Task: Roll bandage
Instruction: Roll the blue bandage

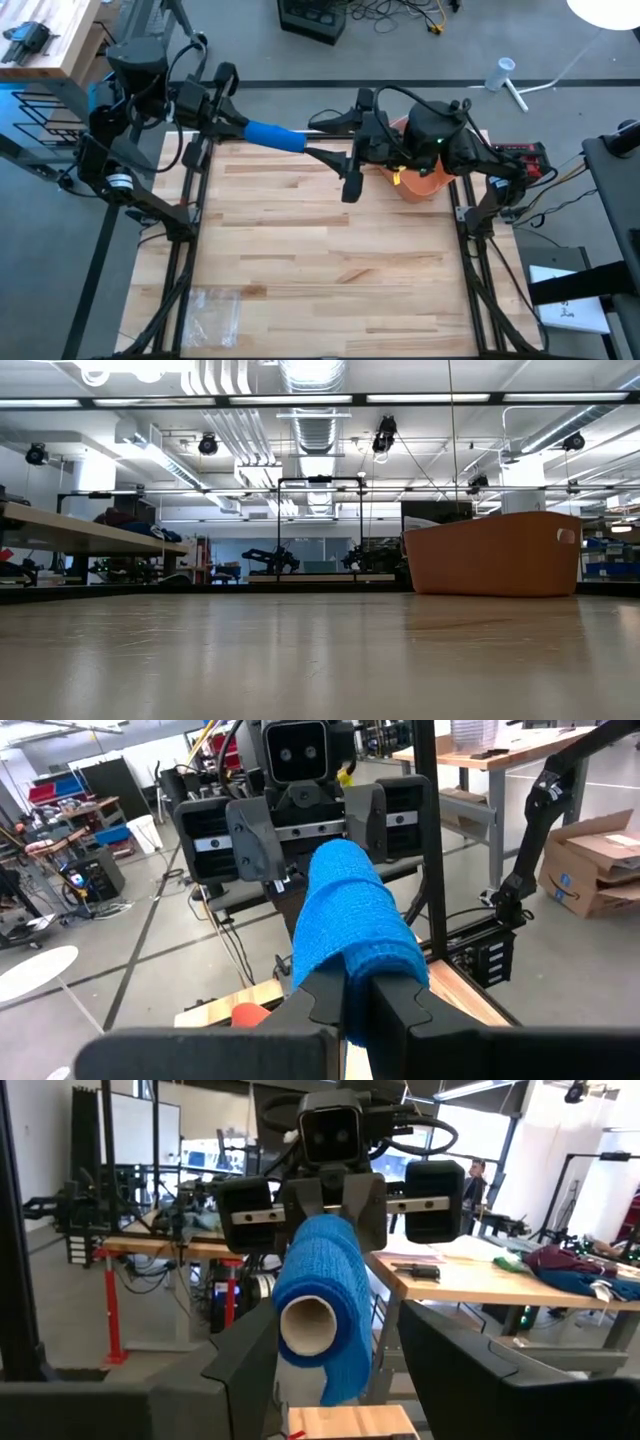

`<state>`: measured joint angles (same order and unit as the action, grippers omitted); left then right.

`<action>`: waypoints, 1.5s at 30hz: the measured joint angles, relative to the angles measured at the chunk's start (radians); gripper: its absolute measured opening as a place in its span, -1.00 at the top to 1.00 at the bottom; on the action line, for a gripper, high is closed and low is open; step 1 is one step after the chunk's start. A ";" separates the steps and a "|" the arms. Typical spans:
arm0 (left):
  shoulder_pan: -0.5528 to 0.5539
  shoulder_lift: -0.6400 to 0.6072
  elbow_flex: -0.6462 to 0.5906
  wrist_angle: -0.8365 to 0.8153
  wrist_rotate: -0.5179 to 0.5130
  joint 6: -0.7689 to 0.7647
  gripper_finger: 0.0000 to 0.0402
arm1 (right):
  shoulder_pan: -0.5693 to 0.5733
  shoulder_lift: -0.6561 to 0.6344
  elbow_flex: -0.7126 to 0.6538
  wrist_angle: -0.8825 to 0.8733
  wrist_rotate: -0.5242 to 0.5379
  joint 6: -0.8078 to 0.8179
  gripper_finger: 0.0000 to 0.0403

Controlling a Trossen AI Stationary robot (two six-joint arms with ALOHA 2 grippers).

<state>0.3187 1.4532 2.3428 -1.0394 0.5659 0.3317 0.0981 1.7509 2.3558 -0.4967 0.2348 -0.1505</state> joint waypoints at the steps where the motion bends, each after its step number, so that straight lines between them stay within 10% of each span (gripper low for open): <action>1: 0.000 -0.001 0.000 -0.001 0.000 0.000 0.96 | 0.000 -0.002 0.000 0.000 0.000 0.000 0.01; 45: 0.000 0.016 -0.002 -0.010 -0.013 0.021 0.96 | 0.007 0.005 0.000 -0.053 0.000 0.061 0.01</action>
<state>0.3187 1.4694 2.3408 -1.0492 0.5530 0.3529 0.1047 1.7564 2.3559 -0.5496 0.2352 -0.0895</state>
